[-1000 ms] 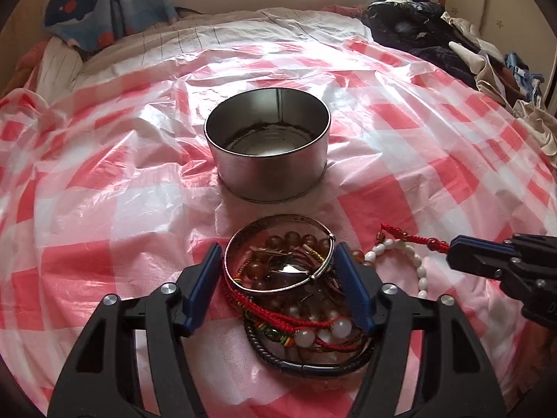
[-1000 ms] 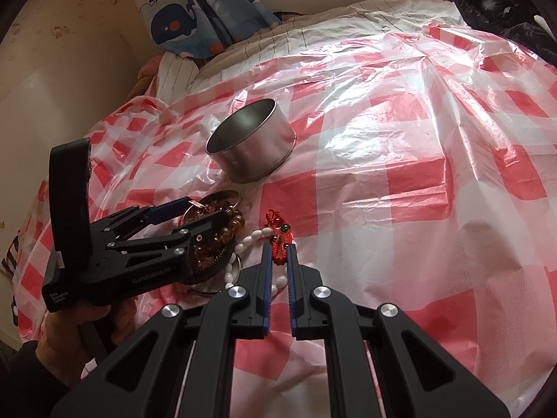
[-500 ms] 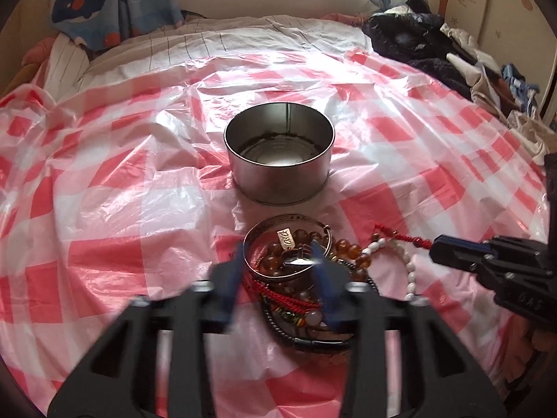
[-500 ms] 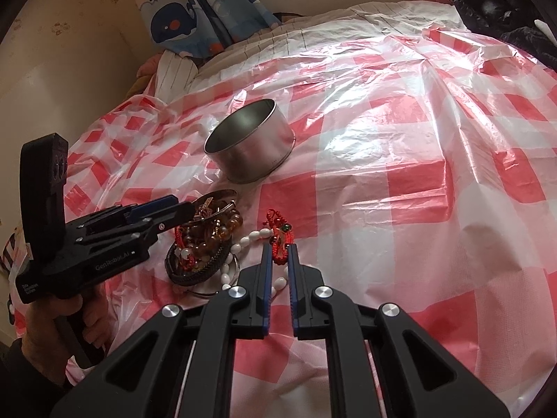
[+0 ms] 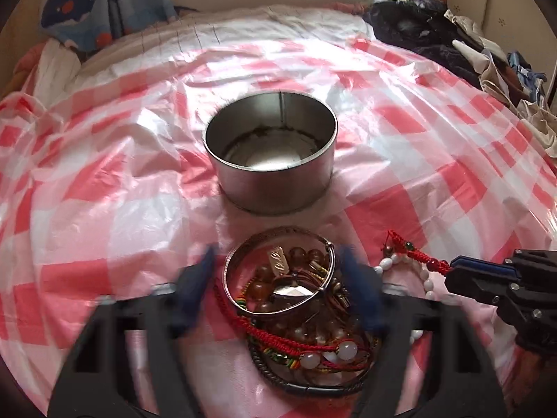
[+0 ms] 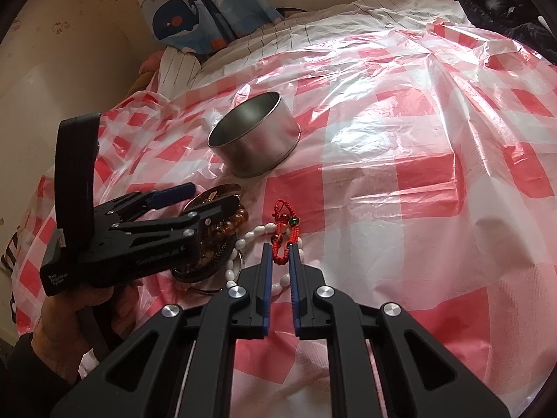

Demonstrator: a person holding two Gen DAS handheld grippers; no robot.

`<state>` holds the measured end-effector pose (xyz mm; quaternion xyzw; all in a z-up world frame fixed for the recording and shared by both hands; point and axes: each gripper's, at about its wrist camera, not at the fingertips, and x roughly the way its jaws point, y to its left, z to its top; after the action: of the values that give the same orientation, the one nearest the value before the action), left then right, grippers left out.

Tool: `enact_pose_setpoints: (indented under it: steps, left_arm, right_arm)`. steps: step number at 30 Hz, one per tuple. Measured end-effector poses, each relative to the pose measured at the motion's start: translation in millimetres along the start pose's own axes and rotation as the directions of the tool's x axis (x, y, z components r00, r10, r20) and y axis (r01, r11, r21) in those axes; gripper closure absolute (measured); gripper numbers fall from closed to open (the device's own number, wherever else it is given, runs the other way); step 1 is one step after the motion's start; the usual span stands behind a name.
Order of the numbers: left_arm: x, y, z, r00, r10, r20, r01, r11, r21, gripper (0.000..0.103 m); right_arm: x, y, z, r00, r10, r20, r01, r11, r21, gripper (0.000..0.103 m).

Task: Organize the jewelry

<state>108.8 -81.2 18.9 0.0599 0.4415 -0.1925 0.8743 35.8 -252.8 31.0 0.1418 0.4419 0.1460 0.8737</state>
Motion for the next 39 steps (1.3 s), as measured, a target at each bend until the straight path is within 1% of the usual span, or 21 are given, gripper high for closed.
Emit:
enact_pose_setpoints:
  steps: [5, 9, 11, 15, 19, 21, 23, 25, 30, 39]
  left_arm:
    - [-9, 5, -1, 0.999, -0.035, 0.025, 0.036, 0.998, -0.044, 0.042]
    - [-31, 8, 3, 0.996, -0.045, 0.071, 0.05, 0.997, -0.058, 0.042]
    - [-42, 8, 4, 0.995, -0.043, 0.09, 0.048, 0.997, -0.055, 0.042]
    - [-57, 13, 3, 0.993, -0.041, 0.114, 0.048, 0.997, -0.063, 0.042]
    - [-60, 14, -1, 0.994, -0.023, 0.109, 0.029, 0.998, -0.062, 0.042]
    - [-59, 15, -3, 0.994, -0.025, 0.105, 0.032, 0.998, -0.063, 0.042]
    - [-60, 15, -5, 0.994, -0.027, 0.105, 0.034, 0.998, -0.061, 0.042]
    - [-62, 15, -6, 0.994, -0.027, 0.11, 0.034, 0.998, -0.057, 0.042]
    - [-66, 12, -9, 0.993, -0.015, 0.116, 0.02, 0.999, -0.039, 0.042]
    - [-74, 6, -9, 0.99, 0.017, 0.137, -0.017, 1.0, -0.001, 0.042]
  right_arm:
    - [0, 0, -1, 1.0, -0.004, 0.004, 0.004, 1.0, 0.0, 0.092]
    - [-3, 0, 1, 1.0, 0.0, 0.022, 0.0, 1.0, 0.002, 0.092]
    - [-7, 2, 1, 0.999, 0.009, 0.044, -0.008, 1.0, -0.005, 0.092]
    - [-12, 6, 4, 0.997, 0.021, 0.075, -0.02, 1.0, -0.019, 0.092]
    - [-19, 6, 6, 0.993, 0.033, 0.11, -0.031, 0.999, -0.021, 0.093]
    - [-21, 6, 7, 0.992, 0.038, 0.119, -0.036, 0.999, -0.019, 0.094]
    - [-25, 6, 8, 0.988, 0.062, 0.144, -0.059, 0.998, -0.018, 0.094]
    - [-30, 9, 9, 0.983, 0.069, 0.171, -0.065, 0.997, -0.033, 0.094]
    - [-20, 11, 10, 0.987, 0.068, 0.144, -0.064, 0.997, -0.031, 0.094]
    - [-28, 22, 16, 0.972, 0.098, 0.215, -0.084, 0.994, -0.075, 0.094]
